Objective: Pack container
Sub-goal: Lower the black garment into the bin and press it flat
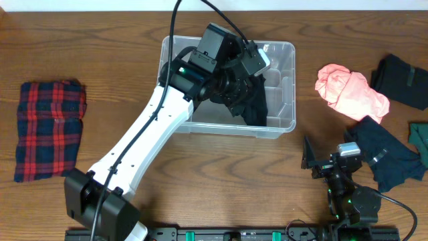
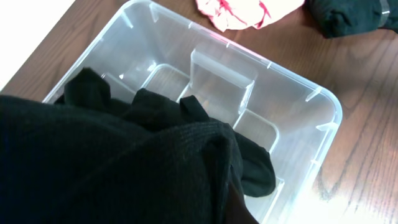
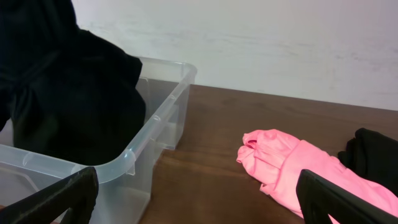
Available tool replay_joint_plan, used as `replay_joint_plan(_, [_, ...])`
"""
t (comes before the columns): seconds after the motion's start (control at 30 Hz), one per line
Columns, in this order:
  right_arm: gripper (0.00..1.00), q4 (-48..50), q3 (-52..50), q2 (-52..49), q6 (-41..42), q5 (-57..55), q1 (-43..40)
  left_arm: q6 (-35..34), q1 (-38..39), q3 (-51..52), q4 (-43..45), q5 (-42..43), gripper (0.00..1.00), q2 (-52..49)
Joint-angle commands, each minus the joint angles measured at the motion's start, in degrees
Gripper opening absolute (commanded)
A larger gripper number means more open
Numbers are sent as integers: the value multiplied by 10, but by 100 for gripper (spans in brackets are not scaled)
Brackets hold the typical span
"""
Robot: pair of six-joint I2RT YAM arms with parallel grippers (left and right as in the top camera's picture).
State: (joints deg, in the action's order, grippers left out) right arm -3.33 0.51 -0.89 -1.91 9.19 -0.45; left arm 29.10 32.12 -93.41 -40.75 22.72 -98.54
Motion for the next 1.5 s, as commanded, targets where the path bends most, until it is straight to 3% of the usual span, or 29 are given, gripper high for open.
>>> replay_joint_plan(0.0, [99,-1,-2,2,-3,-1,4,39,0,-25,12,30,6,0])
replay_joint_plan(0.8, [99,-1,-2,2,-3,-1,4,37,33,-25,-15,49,6,16])
replay_joint_plan(1.23, [99,-1,-2,2,-3,-1,4,23,33,-24,-43,-108,6,-20])
replay_joint_plan(1.47, [99,-1,-2,2,-3,-1,4,-35,30,-23,-46,-177,6,-62])
